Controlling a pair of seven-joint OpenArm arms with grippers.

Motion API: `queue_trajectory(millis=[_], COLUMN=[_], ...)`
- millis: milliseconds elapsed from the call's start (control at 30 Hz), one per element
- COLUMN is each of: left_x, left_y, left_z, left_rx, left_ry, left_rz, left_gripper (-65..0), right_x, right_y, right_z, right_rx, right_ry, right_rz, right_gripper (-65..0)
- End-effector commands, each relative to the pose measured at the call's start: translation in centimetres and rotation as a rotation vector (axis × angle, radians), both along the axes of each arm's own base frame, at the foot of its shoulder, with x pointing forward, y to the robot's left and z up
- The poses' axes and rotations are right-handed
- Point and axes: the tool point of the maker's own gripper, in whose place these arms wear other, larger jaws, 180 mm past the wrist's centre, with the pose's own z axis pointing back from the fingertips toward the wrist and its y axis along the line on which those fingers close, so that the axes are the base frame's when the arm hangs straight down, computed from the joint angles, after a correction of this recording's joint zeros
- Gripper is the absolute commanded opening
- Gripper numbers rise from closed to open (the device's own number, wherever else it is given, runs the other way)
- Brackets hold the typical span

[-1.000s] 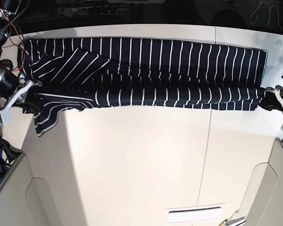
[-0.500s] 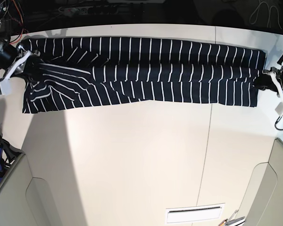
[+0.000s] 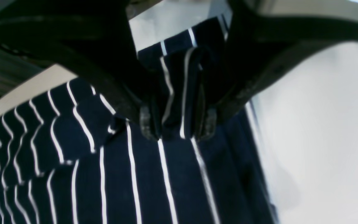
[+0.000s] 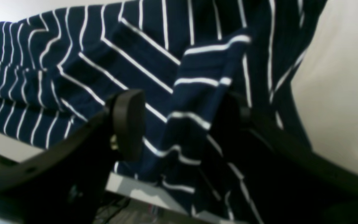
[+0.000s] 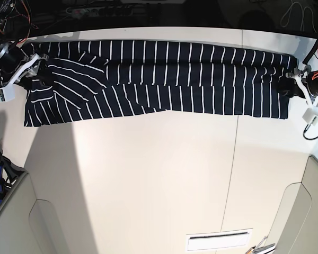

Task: Fold the T-shirt properly
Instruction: 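Fold the edge up again toward the collar and release both grippers, then grasp both ends of the long folded strip with both grippers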

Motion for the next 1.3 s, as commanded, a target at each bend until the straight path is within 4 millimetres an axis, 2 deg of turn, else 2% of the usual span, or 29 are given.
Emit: queue_trajectory(millis=[0, 200, 267, 333, 400, 433, 467, 500, 567, 600, 733, 833, 933, 1033, 1267], left_x=[1.3, 2.7, 2.9, 3.0, 2.6, 2.3, 1.8, 1.3, 0.4, 0.2, -0.2, -0.9, -1.0, -1.1, -1.5], left_y=[1.1, 3.9, 4.6, 5.0, 5.3, 5.3, 5.2, 5.1, 4.9, 4.8, 4.8, 4.5, 4.0, 4.5, 4.8], left_z=[1.9, 5.8, 6.8, 7.7, 7.9, 7.7, 7.3, 6.8, 5.8, 5.6, 4.3, 2.7, 2.0, 1.5, 0.6], left_rx=[0.014, -0.027, -0.046, -0.063, -0.072, -0.077, -0.079, -0.081, -0.090, -0.098, -0.086, -0.055, -0.063, -0.022, 0.043], left_ry=[-0.063, -0.174, -0.198, -0.220, -0.225, -0.217, -0.202, -0.185, -0.165, -0.171, -0.204, -0.174, -0.180, -0.187, -0.164], left_rz=[0.011, 0.125, 0.152, 0.173, 0.187, 0.189, 0.190, 0.192, 0.202, 0.212, 0.254, 0.258, 0.271, 0.277, 0.249], left_gripper=[-43.0, -43.0, -41.3, -36.3, -31.6, -30.1, -29.3, -28.8, -28.8, -27.9, -17.9, -17.7, -17.7, -17.7, -17.7], right_x=[0.9, 1.6, 1.8, 2.0, 2.2, 2.2, 2.2, 2.2, 2.0, 2.0, 1.8, 1.3, 1.1, 1.1, 1.3], right_y=[-0.6, -2.5, -3.1, -3.5, -3.5, -3.4, -3.3, -3.2, -2.8, -2.6, -2.3, -3.0, -3.5, -3.7, -3.1], right_z=[1.5, 4.8, 6.4, 8.1, 9.5, 9.7, 9.8, 9.7, 9.0, 8.7, 6.5, 4.4, 2.9, 2.5, 3.0], right_rx=[-0.014, -0.042, -0.067, -0.097, -0.123, -0.128, -0.127, -0.122, -0.096, -0.080, -0.018, 0.009, 0.043, 0.058, 0.099], right_ry=[-0.056, -0.155, -0.201, -0.248, -0.288, -0.296, -0.299, -0.296, -0.287, -0.282, -0.247, -0.189, -0.153, -0.146, -0.167], right_rz=[-0.001, -0.059, -0.071, -0.079, -0.075, -0.071, -0.069, -0.071, -0.083, -0.090, -0.125, -0.156, -0.185, -0.195, -0.190], right_gripper=[-28.4, -28.4, -28.4, -28.5, -28.7, -30.9, -36.1, -44.0, -64.2, -65.0, -65.0, -65.0, -65.0, -65.0, -65.0])
